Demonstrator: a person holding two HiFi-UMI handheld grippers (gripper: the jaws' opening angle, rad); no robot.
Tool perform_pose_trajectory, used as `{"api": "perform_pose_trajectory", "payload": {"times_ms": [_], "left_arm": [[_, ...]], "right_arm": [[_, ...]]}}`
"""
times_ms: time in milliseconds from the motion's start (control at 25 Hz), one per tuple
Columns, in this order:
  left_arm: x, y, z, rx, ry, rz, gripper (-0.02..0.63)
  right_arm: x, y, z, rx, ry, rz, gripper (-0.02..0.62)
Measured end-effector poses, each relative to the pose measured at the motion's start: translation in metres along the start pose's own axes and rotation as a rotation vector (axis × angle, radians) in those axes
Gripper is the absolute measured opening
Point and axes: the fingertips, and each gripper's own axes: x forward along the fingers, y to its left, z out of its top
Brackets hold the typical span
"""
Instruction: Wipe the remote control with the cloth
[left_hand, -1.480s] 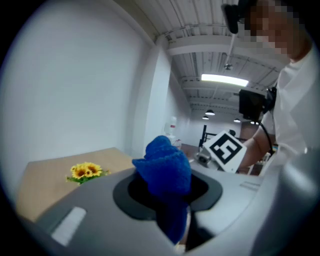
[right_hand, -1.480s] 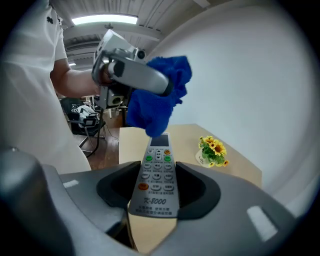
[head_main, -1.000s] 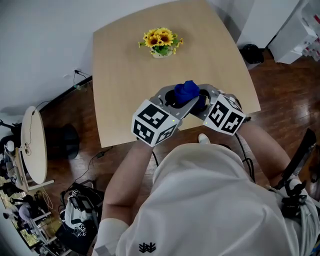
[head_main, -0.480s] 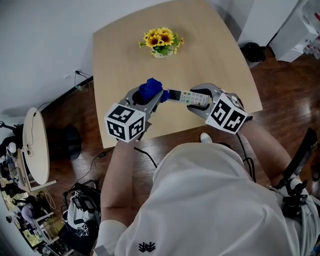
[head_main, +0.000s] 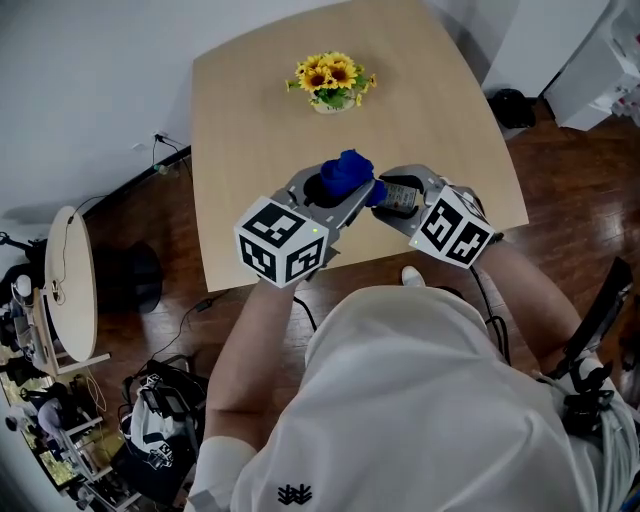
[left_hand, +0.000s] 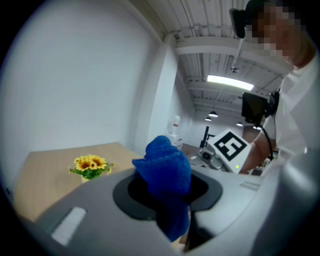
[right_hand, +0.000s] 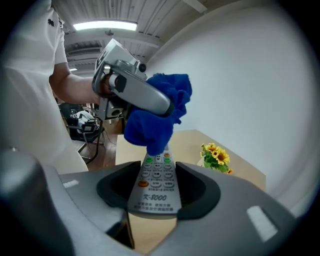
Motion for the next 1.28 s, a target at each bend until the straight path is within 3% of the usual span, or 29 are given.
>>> {"api": "perform_pose_trajectory", "payload": {"times_ms": [240, 440, 920, 1120, 1280], "left_arm": [[0.032, -0.039, -0.001, 0.047, 0.048, -0.091, 0.143], [0.031, -0.034, -0.01, 0.068, 0.091, -0.084, 0.143], [-0.026, 0.047, -0.036, 0.004, 0.109, 0.141, 0.143], [-0.065, 0.08, -0.043, -0.073, 0.037, 0.267, 0.143], [-0.097, 0.077, -0.049, -0.139, -0.027, 0.318, 0.143]], "right_arm": [[0.003, 0.001, 0.012, -0.014, -0.023, -0.008, 0.216], [0.003, 0.0, 0.013, -0.014, -0.026, -0.013, 0.216], [-0.001, -0.006, -0.003, 0.022, -0.009, -0.009, 0.216], [0.008, -0.022, -0.026, 0.05, 0.014, -0.013, 0.216], [0.023, -0.038, -0.053, 0.096, 0.037, -0.024, 0.216]]}}
